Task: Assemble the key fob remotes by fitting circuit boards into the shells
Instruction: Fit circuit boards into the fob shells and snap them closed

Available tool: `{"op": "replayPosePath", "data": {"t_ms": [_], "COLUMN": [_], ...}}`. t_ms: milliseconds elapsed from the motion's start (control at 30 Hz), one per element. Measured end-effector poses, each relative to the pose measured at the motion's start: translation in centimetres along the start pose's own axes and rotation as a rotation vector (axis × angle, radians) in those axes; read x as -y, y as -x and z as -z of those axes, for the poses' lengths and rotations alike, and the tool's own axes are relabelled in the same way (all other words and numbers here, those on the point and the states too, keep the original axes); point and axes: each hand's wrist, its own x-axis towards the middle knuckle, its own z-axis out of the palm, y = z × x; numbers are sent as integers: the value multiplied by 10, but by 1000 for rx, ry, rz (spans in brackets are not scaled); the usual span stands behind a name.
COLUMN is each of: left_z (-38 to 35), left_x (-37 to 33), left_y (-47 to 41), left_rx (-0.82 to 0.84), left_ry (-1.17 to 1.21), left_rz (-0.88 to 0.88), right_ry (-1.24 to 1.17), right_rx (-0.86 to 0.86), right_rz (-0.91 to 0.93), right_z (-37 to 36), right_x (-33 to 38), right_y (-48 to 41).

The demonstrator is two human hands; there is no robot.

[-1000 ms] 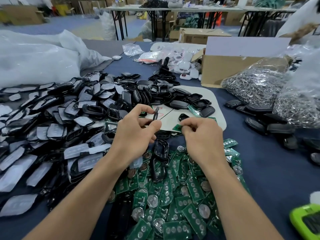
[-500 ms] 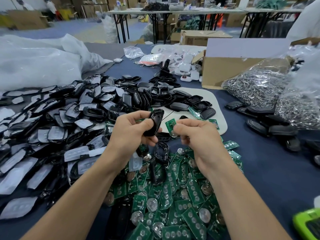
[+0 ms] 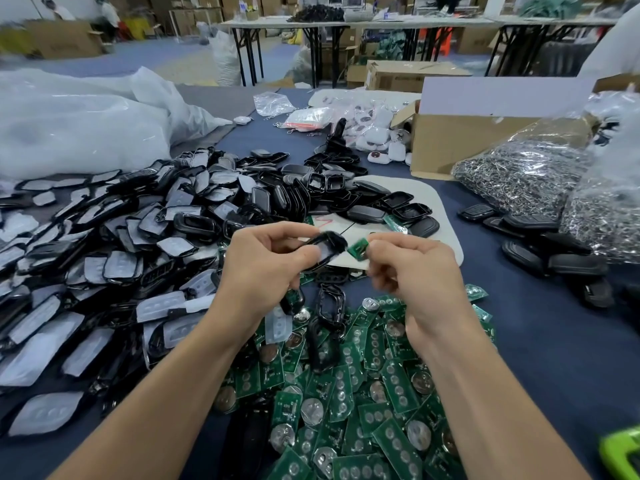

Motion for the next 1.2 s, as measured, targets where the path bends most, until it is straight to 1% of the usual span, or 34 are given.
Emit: {"op": "replayPosePath", "data": {"t_ms": [100,200,333,400,500,600,667,700,733,800,867,933,1000,1033,1133,1200], "left_z": [0,-1,-3,-6,-7,-7,-8,-9,-10,-10,-11,-14,-18,-21,-23,-21], "left_x": [0,1,-1,-2,-4,-7,-8,-9,-10,-14,-15,-13,-11,-11,-14,-15], "left_y": [0,0,3,5,7,7,8,8,9,10,12,16,21,23,24,23], "left_rx": [0,33,110,125,151,130,106,104,104,105,128,158,159,148,57,-6], "left_ry": [-75,-116,-187,-215,-278,-223,-162,-110,-30,105,71,-87,-242,-268,-208,-193], "left_rz": [-32,-20,-36,-56,-98,-97,-71,-49,-23,25,44,5,-76,-99,-121,-115], "right_ry": [-41,-4,84,122,140,141,172,185,179,97,-26,-85,-63,-40,113,251], "right_rx": [13,4,125,132,130,207,257,256,226,108,-22,-98,-112,-105,-99,-152], "right_rz": [34,99,129,151,126,49,33,38,44,50,57,76,110,130,194,247], "right_z": [-3,-4,-4,-6,-6,-5,-4,-4,-4,-5,-7,-8,-7,-6,-3,-2], "right_x": [-1,-5,-9,-10,-11,-11,-10,-9,-9,-10,-11,-12,-12,-12,-14,-16], "right_y": [1,-1,0,1,1,0,1,2,2,0,-2,-3,-3,-3,-4,-3]}}
